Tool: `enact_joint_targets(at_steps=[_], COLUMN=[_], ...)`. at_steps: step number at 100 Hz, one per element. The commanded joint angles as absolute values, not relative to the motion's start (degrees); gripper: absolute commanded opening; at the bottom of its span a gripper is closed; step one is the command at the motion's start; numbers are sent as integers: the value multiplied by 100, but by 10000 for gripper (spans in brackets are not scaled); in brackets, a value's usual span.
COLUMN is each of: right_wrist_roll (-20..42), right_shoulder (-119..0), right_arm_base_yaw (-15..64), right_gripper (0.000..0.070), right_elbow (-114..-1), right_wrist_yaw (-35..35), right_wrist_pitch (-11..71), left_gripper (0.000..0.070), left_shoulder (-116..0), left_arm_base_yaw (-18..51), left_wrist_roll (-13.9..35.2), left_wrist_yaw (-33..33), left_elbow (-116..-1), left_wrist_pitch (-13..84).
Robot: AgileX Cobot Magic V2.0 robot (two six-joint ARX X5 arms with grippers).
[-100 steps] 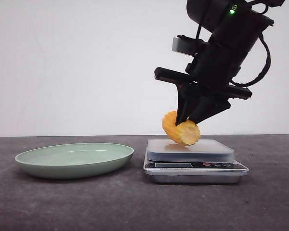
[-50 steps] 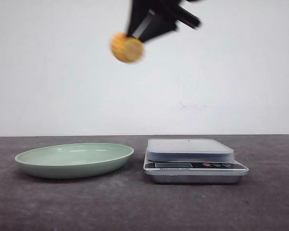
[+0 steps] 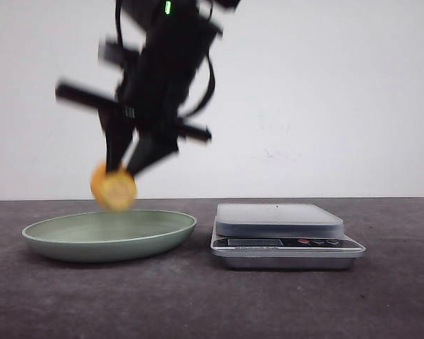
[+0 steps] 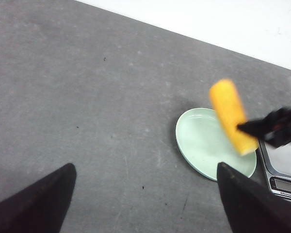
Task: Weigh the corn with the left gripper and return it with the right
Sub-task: 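Carry the corn with the right gripper back onto the green plate, then open the right gripper and lift it away from the plate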
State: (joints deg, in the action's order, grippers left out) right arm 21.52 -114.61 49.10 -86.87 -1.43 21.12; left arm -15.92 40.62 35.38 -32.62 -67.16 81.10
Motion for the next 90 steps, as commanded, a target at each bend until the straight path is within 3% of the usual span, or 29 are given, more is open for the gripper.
enact_joint_targets(at_steps=[1,6,17,22,56,90], right_wrist_roll=[2307,2364,2362,2346,1691,1190], right_shoulder=[-11572,-11572,-11572,-11570,-10267,-7070], right_arm_base_yaw=[4974,4974,5011,5011,4539,3264], right_gripper=[44,166,521,606,604,602], right_elbow=[-8818,-8818,-8818,-8820,-8823,-8823], right_wrist_yaw=[-126,-27,200,193,191,167], right_wrist_pitch=[2069,2123,2084,2058,2904,4259], left_gripper=[556,556,556,556,556,556], left_shoulder=[-1590,-1590,-1590,-1590,-1590,-1590], left_arm_base_yaw=[4088,4088,4088,4088,4088,4088], left_wrist_roll=[3542,3542,3542,3542,3483,3291], left_wrist_yaw=[-3258,-3256,-3256,-3253,-3247,-3291], left_elbow=[-6785,-6785,-6785,-6785,-6785,-6785], left_wrist_pitch=[8097,8099,8119,8119,8136,8036])
